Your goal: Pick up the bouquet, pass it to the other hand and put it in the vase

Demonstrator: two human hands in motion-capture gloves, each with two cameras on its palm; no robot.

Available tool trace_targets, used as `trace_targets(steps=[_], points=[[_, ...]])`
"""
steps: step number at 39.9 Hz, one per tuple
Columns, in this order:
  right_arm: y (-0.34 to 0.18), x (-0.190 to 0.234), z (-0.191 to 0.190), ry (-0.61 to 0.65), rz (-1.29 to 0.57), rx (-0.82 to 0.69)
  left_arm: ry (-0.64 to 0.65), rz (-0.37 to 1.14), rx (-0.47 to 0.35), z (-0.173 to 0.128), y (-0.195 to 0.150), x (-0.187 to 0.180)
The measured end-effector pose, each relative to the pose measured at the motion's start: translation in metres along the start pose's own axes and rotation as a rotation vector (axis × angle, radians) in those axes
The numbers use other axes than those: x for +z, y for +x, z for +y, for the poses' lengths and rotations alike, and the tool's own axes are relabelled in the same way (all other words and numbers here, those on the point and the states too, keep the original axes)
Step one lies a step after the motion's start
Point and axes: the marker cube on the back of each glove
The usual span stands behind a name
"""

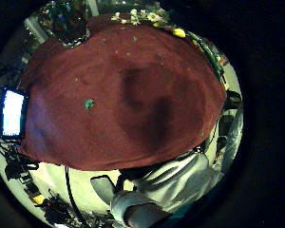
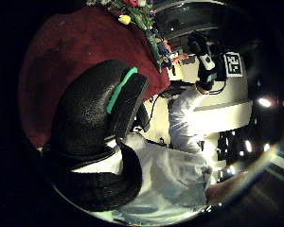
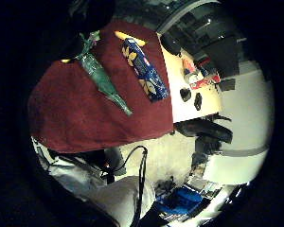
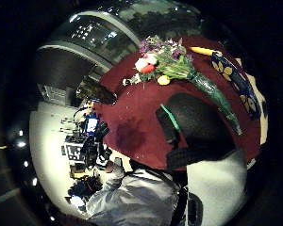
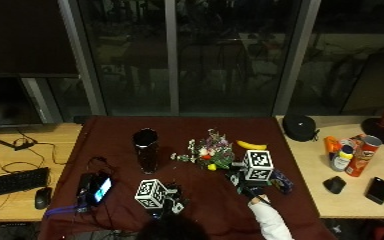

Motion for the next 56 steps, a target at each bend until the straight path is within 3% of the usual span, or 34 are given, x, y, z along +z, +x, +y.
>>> trace_targets(steps=[16, 21, 27, 31, 41, 56], points=[[0.007, -0.006, 0.005, 0.017, -0.021, 0.001, 0.019, -0.004, 0.006, 0.008, 0.005, -0.005], [0.011, -0.011, 0.003, 0.010, -0.038, 0.023, 0.001, 0.010, 0.017, -0.006, 0.005, -0.008], [0.029, -0.018, 0.003, -0.021, -0.062, 0.084, -0.034, 0.183, 0.072, -0.037, 0.009, -0.025], [0.049, -0.016, 0.002, -0.059, -0.105, 0.133, 0.001, 0.215, 0.090, -0.047, 0.015, -0.035], [0.081, 0.018, -0.015, -0.162, -0.114, 0.225, -0.066, 0.228, 0.103, -0.054, 0.030, -0.031], [0.100, 0.124, -0.050, -0.297, -0.155, 0.360, -0.062, 0.219, 0.108, -0.059, 0.029, -0.030]])
